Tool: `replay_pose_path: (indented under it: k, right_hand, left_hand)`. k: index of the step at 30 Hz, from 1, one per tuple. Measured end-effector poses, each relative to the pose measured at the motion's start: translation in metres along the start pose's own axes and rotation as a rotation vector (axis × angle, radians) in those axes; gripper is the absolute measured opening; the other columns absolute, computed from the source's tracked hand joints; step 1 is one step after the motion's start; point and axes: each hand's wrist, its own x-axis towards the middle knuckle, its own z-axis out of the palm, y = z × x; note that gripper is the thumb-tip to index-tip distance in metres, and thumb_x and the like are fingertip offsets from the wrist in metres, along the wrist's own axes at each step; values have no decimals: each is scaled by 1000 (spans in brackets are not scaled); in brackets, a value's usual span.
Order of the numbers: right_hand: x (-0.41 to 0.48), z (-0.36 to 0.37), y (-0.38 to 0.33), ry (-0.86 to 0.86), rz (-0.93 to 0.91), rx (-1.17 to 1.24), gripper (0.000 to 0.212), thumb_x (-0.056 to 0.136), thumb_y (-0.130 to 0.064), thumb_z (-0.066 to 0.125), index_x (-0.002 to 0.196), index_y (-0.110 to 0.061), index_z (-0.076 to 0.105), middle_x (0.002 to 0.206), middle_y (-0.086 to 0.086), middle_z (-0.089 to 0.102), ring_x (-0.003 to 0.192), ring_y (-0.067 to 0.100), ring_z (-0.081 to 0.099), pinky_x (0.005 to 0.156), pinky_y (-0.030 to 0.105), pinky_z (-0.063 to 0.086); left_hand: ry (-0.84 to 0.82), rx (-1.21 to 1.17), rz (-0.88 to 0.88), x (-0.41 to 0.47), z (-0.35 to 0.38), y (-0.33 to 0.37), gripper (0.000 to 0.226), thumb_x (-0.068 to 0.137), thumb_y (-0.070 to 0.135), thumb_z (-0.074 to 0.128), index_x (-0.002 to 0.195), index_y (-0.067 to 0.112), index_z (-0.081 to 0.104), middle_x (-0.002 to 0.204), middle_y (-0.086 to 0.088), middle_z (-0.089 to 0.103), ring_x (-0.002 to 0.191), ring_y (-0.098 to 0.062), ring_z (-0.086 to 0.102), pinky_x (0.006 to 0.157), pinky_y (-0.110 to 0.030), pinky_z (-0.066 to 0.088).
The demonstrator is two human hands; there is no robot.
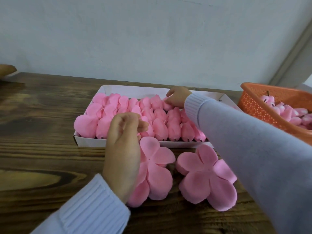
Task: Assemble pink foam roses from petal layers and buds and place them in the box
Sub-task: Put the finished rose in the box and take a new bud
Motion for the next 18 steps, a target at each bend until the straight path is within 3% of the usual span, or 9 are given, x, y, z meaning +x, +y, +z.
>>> replay_pose_path:
  k: [2, 5, 8, 12, 18]
  right_hand:
    - [-1, 3, 2, 10, -32, 7, 32, 97, -20, 49, 120, -4, 64, 125, 11, 62, 111, 26, 58, 96, 34, 46]
    - [0, 4, 5, 26, -71, 39, 30, 95, -21, 52, 120, -10, 66, 121, 8, 65, 94, 17, 55, 84, 27, 46]
    - [2, 1, 7, 57, -75, -34, 35, 97, -29, 47, 120, -9, 65, 122, 9, 64, 105, 22, 58, 86, 29, 45]
    - [4, -22, 12, 273, -48, 35, 39, 98, -33, 46, 117, -4, 63, 121, 13, 64, 113, 29, 57, 88, 31, 43]
    - [-12, -82, 55, 527, -28, 129, 22, 90, -22, 58, 105, -9, 68, 110, 11, 67, 103, 26, 59, 82, 26, 41]
  left_hand:
    - [-9, 2, -2, 0, 0, 0, 20, 96, 23, 49, 80, 24, 62, 72, 9, 65, 77, -8, 64, 76, -30, 44]
    - [-18, 9, 1, 0, 1, 0, 19, 96, 23, 49, 81, 23, 62, 72, 8, 65, 76, -7, 63, 76, -29, 43]
    - [-19, 12, 14, 0, -1, 1, 21, 96, 22, 49, 80, 24, 62, 72, 9, 66, 74, -6, 63, 73, -28, 44]
    - [-7, 8, 59, 2, -5, 4, 33, 98, 26, 48, 70, 36, 64, 74, 11, 68, 77, -5, 65, 76, -31, 46]
    - [-17, -24, 80, 1, -3, 6, 25, 98, 23, 50, 77, 30, 62, 74, 10, 69, 75, -3, 65, 69, -21, 46]
